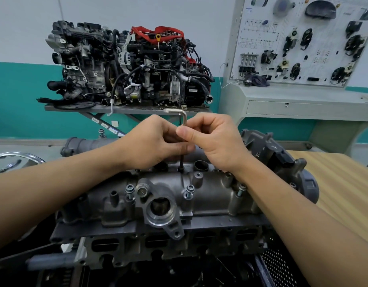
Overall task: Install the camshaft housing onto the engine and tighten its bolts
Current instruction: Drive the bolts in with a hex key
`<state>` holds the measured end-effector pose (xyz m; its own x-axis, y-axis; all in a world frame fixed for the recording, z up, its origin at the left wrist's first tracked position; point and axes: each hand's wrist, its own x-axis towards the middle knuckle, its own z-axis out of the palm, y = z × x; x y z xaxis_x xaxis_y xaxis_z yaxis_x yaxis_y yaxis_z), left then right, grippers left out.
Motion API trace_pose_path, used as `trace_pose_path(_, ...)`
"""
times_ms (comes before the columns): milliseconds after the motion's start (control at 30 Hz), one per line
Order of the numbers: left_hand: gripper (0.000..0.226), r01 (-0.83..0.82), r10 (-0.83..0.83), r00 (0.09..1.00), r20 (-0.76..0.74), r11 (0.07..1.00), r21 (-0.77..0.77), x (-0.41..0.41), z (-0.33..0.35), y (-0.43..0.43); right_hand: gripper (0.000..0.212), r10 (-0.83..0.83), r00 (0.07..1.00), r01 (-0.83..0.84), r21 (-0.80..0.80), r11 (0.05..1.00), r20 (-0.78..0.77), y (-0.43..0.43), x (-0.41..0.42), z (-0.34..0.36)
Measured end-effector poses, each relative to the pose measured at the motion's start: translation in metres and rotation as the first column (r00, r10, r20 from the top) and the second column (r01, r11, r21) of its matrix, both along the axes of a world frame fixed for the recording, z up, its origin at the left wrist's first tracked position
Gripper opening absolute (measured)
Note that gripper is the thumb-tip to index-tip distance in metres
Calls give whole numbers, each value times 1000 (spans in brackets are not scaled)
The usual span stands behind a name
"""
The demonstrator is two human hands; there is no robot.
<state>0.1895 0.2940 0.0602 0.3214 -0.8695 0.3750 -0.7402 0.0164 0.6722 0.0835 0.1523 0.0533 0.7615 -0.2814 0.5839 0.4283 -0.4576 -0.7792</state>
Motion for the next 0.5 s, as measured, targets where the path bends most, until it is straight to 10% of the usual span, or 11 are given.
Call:
trace_pose_path(300,22,61,-57,998,-29,989,135,-2,3,1,16,87,996,-87,-7,996,-28,-3,-6,-3)
trace_pose_path(500,16,-20,14,996,-89,997,-71,-1,2,0,21,-24,998,20,67,998,51,-1,1,-1)
